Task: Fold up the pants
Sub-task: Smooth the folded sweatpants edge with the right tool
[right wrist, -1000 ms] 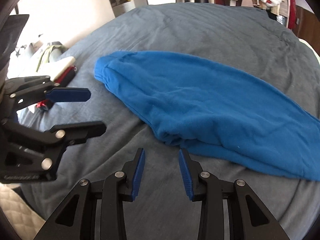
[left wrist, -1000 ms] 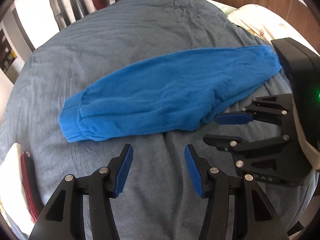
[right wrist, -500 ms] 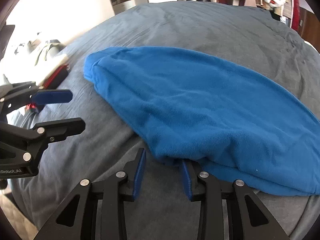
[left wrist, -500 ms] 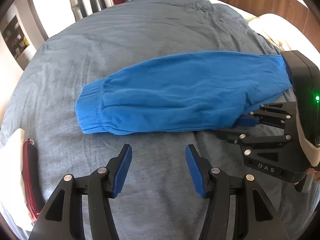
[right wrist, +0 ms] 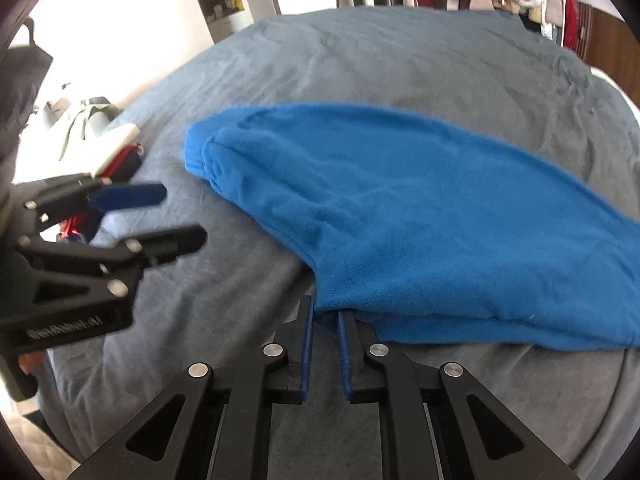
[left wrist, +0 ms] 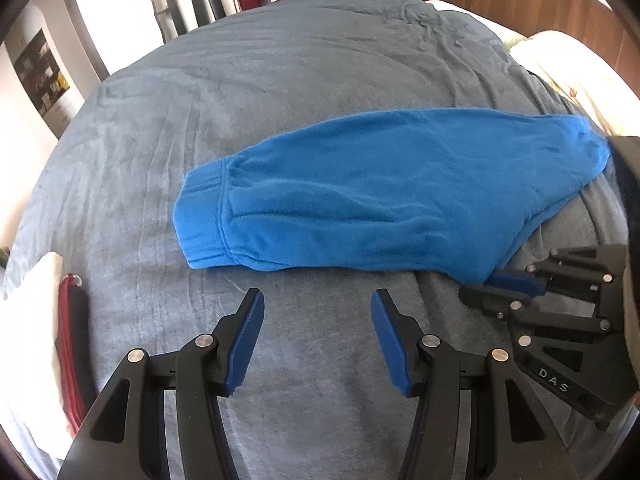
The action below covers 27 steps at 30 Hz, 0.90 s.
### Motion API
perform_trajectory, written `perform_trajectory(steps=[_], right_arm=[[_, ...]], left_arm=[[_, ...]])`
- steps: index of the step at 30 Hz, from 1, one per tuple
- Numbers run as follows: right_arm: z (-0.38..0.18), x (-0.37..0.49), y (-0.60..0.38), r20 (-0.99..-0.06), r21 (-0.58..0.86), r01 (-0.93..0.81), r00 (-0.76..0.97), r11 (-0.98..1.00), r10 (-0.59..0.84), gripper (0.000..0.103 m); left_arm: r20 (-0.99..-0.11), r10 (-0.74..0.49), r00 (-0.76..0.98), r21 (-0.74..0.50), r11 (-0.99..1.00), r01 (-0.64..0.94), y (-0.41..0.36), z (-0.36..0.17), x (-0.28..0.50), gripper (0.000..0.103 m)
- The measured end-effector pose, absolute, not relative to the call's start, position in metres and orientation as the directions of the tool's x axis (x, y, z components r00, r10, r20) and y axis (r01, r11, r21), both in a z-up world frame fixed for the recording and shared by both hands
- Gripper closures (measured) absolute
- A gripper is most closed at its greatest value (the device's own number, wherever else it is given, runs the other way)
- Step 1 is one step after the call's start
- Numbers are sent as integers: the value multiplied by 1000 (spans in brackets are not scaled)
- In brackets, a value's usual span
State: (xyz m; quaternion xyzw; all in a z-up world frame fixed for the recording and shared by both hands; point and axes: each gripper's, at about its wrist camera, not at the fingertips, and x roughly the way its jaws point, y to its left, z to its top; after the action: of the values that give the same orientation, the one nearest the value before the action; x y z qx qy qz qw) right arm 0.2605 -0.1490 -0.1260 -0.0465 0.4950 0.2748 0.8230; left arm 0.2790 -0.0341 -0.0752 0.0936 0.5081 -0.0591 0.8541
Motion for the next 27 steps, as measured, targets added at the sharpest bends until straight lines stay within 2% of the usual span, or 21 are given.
perform_trajectory(steps=[9,11,14,17,24,27], right_arm=[[-150,264,-150,-860,234,-461,313,856,403,89],[-148,266,-153,-854,265,-442,306,857,422,85],[-139,263,-155,-844,285,-428,312,858,436,70],[-124,252,-167,-839,306,-392,321,868,440,70],[-93,242,-225,-854,221,-215,429,951,295,70],[-91,249,-250,-854,171,-137,473,976,217,70]], left_arm=[[-887,-1,462,121,965,233,-40,-80,277,49],[-886,-13,463,114,963,245,-43,-78,279,48],[-875,-39,482,118,949,291,-52,-70,279,44],[-857,-61,512,144,925,352,-68,-60,276,44],[-823,-146,549,200,830,521,-124,-58,264,45],[-796,-135,590,303,755,582,-149,-68,258,51]])
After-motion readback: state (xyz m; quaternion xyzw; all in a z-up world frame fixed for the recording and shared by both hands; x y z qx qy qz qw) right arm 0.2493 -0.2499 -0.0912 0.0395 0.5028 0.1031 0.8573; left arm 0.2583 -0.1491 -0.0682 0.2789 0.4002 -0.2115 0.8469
